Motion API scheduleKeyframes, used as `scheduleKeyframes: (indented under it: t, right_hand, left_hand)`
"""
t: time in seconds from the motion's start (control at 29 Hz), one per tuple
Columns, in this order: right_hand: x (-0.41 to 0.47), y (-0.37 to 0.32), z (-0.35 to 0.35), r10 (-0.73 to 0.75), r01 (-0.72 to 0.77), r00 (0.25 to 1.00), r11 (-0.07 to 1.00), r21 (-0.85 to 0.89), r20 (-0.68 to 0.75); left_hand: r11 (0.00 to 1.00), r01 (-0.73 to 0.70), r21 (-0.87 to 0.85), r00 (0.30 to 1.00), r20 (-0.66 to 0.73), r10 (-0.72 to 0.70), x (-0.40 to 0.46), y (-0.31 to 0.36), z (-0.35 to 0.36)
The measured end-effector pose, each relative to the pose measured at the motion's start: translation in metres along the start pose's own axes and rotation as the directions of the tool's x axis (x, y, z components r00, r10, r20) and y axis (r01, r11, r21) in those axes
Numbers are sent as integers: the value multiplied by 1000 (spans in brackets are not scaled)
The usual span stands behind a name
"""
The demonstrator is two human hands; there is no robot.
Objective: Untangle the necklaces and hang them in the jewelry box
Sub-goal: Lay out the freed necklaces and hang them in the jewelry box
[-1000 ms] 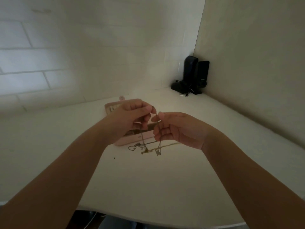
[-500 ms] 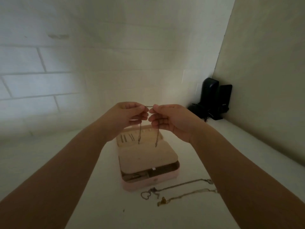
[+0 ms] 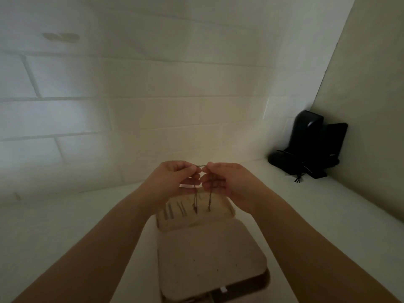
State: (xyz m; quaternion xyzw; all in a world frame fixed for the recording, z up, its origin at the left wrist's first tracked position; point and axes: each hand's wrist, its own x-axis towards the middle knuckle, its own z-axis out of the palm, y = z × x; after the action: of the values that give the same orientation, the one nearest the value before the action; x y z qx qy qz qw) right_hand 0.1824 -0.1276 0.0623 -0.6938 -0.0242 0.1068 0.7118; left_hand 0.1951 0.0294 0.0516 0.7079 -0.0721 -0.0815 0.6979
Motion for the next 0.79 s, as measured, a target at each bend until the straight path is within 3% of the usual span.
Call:
scheduleKeyframes:
  t: [0.1, 0.17, 0.24, 0.31, 0.45, 0.59, 0.69, 0.79]
  right_hand:
    - [7, 10, 0, 52, -52, 999, 999, -1, 9]
    - [12, 16, 2, 91, -91, 996, 996, -22, 8]
    - [16, 21, 3, 115, -115, 993, 991, -72, -6]
    - [20, 26, 6, 123, -123, 992, 985, -123, -13]
    - [24, 30, 10, 98, -103, 995, 968, -227, -33]
    - [22, 26, 13, 60, -64, 998, 903, -425, -23]
    - [20, 20, 14, 5, 7, 1000, 873, -487, 22]
    - [16, 15, 15, -61, 96, 994, 900, -424, 95]
  left_hand:
    - [991, 20, 130, 1000, 9, -21, 4, -13, -5]
    - [950, 17, 313, 1000, -18, -12, 8, -21, -8]
    - [827, -24, 561, 998, -38, 55, 13, -28, -13]
    - [736, -72, 673, 989, -49, 142, 14, -32, -17]
    - [619, -58, 783, 970, -102, 220, 16, -42, -30]
    - [523, -21, 852, 992, -49, 119, 18, -50, -32]
    - [504, -23, 864, 996, -22, 83, 19, -51, -28]
    - [581, -23, 814, 995, -40, 95, 17, -49, -29]
